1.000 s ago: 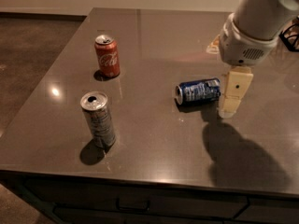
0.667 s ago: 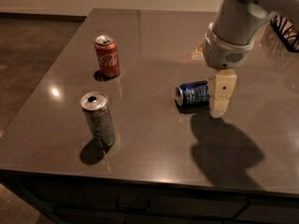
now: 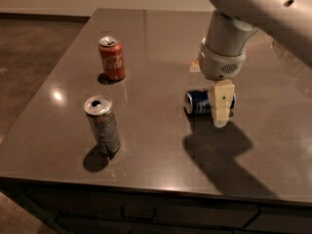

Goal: Place pepsi can upright

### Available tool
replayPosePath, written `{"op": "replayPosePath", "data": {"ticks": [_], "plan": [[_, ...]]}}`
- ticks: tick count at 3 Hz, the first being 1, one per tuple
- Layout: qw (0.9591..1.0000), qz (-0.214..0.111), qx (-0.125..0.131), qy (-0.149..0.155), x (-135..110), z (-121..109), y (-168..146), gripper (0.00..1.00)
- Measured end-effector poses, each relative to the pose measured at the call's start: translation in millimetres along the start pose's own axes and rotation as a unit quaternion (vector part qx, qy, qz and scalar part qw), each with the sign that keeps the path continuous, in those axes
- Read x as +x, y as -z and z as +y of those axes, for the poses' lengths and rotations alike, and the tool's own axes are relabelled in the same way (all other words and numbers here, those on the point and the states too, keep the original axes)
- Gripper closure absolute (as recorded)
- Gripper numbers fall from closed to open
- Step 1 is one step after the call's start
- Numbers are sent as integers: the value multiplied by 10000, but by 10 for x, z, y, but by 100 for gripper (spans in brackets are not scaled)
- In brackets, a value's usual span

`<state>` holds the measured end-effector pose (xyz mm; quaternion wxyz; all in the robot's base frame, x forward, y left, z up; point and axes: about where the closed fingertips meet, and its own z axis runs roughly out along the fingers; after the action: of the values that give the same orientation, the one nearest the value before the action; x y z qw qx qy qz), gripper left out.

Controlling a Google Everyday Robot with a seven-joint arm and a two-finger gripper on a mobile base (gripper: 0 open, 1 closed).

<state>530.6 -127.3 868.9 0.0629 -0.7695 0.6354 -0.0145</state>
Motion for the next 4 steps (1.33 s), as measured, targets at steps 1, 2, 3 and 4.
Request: {"op": "replayPosePath", "data": {"ticks": [1,2,3,4], "plan": [[9996,204,-118,146,2,-13,-140,0],[9989,339,-281,152,8,-17,-228,20],[9986,369,-372,93,-20,-34,-239,42],[9987,311,-412,25,-68,-64,-202,65]]}}
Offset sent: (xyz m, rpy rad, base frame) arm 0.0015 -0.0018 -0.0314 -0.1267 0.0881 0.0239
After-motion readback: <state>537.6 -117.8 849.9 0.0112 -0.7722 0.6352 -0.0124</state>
